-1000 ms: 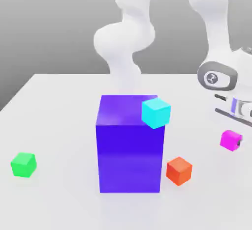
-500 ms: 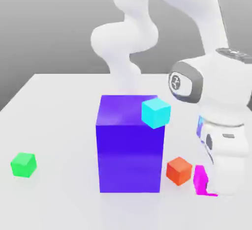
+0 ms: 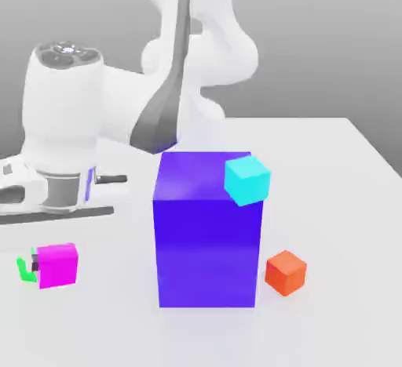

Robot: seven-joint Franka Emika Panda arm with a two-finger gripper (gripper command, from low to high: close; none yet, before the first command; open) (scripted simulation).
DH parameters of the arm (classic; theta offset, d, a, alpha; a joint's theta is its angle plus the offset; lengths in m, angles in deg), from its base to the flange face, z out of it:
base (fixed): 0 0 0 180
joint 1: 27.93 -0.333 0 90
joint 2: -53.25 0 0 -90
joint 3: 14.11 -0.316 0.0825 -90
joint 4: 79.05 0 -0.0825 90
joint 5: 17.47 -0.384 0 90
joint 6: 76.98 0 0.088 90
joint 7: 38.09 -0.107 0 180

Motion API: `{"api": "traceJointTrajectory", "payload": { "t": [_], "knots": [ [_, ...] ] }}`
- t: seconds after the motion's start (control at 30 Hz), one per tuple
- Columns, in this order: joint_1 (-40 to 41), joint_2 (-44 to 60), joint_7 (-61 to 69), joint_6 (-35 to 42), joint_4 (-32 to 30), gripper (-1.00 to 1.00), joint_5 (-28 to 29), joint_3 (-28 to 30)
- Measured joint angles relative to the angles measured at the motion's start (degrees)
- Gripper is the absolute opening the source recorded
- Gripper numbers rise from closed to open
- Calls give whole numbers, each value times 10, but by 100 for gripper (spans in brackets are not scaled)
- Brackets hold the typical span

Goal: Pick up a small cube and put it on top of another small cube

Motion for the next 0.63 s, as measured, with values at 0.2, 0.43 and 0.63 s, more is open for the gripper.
{"api": "traceJointTrajectory", "payload": {
  "t": [0.2,0.43,0.63],
  "knots": [
    [139,-16,64,0,-58,-100,-132,-21],
    [146,62,158,-51,-52,-100,-262,-84],
    [178,98,198,-75,-50,100,-318,-126]
  ]
}}
